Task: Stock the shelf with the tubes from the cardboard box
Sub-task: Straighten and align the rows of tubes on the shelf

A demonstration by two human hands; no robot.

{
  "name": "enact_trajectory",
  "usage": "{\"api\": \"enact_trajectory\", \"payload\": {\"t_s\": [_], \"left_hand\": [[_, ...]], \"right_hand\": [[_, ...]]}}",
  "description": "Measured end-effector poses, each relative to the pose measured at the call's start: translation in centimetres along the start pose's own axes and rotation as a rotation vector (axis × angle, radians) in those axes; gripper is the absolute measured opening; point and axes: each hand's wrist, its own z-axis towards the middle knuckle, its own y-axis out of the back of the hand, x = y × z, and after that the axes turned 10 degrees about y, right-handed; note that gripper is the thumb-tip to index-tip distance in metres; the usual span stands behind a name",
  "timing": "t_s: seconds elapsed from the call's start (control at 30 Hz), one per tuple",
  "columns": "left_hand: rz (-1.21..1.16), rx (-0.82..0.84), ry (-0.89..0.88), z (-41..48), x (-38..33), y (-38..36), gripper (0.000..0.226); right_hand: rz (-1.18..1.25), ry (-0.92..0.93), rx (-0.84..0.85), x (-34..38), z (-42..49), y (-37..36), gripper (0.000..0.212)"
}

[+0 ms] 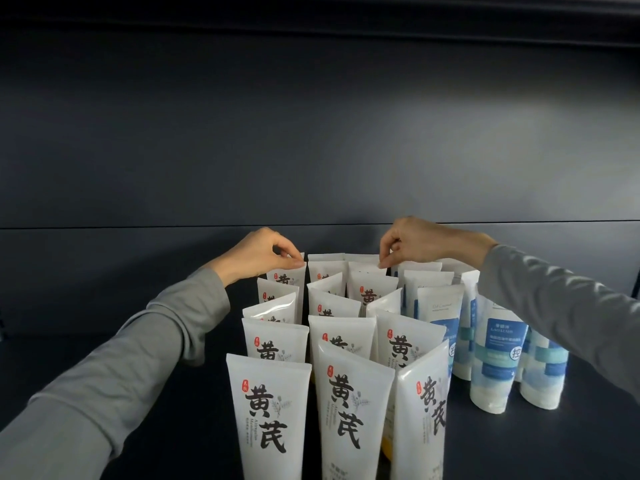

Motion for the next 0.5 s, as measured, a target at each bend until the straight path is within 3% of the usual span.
{"api": "enact_trajectory", "payload": {"t_s": [0.5], "left_hand": [[0.002,-0.001,-0.029,0.36,-0.4,-0.26,0.014]], "right_hand": [[-0.035,-0.033,0.004,-0.17,0.0,0.14,0.008]]}}
